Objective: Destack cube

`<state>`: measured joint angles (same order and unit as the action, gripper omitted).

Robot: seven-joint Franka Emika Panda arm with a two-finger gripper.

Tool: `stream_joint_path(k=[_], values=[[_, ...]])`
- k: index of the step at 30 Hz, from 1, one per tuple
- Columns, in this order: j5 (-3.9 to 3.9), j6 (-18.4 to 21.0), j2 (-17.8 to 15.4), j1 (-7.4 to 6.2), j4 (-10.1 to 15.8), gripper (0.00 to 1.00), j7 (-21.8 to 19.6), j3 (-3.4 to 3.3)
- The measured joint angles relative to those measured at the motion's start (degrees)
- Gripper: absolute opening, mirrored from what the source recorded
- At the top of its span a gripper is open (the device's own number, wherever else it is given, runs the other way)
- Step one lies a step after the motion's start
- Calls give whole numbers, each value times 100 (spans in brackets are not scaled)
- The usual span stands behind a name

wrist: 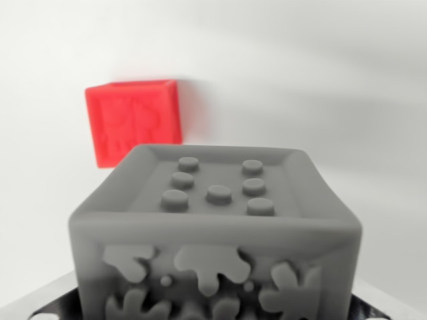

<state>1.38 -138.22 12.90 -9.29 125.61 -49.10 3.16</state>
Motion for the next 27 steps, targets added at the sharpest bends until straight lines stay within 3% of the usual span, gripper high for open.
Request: stream_joint_path(k=[27], values=[[-38, -295, -7, 362, 301, 0, 25, -127]])
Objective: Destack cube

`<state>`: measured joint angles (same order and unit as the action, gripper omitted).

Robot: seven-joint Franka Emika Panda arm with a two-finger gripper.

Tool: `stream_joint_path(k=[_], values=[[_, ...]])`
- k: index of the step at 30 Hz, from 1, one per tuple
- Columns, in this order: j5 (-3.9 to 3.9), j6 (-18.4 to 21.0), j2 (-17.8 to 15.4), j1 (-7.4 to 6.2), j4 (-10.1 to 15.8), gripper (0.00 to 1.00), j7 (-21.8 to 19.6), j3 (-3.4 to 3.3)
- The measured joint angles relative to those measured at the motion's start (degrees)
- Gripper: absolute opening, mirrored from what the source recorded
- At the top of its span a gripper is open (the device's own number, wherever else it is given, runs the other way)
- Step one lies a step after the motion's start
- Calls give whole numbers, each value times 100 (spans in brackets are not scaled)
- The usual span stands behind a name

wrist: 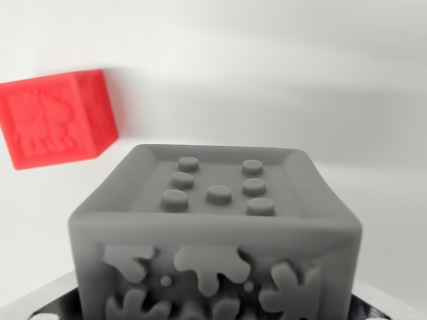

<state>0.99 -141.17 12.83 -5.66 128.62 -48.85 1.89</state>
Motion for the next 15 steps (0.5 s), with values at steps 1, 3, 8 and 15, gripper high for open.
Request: stream_joint_path(k=[1, 3, 8, 15], values=[[-2, -13, 0, 15, 11, 0, 1, -5], [-6, -42, 0, 45, 36, 0, 5, -17], [-14, -83, 2, 106, 71, 0, 14, -40], [-31, -156, 13, 192, 133, 0, 30, -84]])
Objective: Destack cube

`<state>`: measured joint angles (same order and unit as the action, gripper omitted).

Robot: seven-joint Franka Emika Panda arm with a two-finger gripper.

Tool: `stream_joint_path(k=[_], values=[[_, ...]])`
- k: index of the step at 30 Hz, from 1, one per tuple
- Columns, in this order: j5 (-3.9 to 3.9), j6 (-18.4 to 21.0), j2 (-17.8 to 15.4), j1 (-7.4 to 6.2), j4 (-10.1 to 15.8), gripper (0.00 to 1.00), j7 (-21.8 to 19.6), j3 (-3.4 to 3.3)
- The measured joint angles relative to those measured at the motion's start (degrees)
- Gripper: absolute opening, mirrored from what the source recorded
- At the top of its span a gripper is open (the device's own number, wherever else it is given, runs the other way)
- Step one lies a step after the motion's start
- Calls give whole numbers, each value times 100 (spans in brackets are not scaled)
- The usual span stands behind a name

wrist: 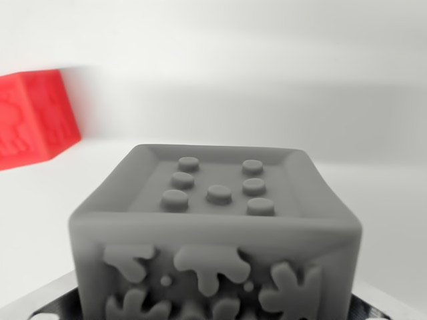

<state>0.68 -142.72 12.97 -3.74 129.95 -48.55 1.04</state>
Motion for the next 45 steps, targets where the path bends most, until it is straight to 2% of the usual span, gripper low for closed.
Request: stream_joint_path(k=[22, 45], values=[[-45, -220, 89, 308, 131, 0, 55, -131], [-110, -430, 244, 655, 187, 0, 135, -241]])
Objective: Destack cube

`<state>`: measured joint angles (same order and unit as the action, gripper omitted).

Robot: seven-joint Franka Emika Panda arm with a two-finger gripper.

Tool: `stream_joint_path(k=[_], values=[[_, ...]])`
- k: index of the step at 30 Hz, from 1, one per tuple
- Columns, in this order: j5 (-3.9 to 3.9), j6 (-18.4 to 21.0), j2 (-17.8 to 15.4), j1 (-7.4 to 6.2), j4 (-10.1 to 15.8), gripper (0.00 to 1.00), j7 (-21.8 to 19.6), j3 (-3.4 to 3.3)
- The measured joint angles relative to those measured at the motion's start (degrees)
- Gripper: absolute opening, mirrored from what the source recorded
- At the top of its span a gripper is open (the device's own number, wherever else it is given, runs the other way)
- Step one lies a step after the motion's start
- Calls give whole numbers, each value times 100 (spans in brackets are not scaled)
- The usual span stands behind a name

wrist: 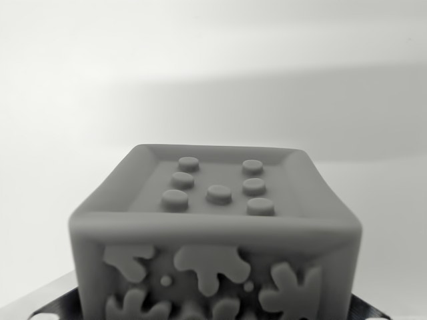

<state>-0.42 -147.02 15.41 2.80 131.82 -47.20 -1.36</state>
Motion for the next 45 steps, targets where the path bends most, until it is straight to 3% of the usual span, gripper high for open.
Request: stream_joint_path(k=[16, 45], values=[[-38, -135, 137, 253, 1, 0, 48, -68], [-101, -320, 426, 744, -94, 0, 131, -123]])
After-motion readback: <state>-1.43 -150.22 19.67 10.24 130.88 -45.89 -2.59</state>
